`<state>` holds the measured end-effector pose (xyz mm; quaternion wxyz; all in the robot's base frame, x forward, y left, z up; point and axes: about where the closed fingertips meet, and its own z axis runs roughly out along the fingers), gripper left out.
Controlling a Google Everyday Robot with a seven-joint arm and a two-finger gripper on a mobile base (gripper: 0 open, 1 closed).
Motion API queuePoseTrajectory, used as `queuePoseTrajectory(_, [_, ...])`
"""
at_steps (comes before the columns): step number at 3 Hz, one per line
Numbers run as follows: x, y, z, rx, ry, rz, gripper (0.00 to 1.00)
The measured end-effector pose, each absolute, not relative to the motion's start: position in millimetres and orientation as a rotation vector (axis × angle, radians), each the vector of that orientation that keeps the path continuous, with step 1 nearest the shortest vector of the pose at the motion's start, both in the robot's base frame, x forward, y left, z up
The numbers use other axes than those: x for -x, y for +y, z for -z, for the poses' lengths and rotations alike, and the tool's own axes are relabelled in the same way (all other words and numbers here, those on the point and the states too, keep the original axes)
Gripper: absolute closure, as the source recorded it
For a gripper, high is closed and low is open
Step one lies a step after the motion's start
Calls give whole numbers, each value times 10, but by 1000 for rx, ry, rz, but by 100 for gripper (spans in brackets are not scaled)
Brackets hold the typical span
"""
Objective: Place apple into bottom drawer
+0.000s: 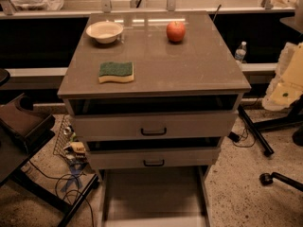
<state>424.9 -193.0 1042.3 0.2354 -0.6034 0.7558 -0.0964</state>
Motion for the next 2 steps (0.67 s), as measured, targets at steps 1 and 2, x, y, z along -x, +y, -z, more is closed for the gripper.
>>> queuePoseTrajectory(1, [-4249,-1930,-10423,1655,2073,264,0])
queuePoseTrajectory(2, [-4400,-1901,-10433,1640,2035,265,0])
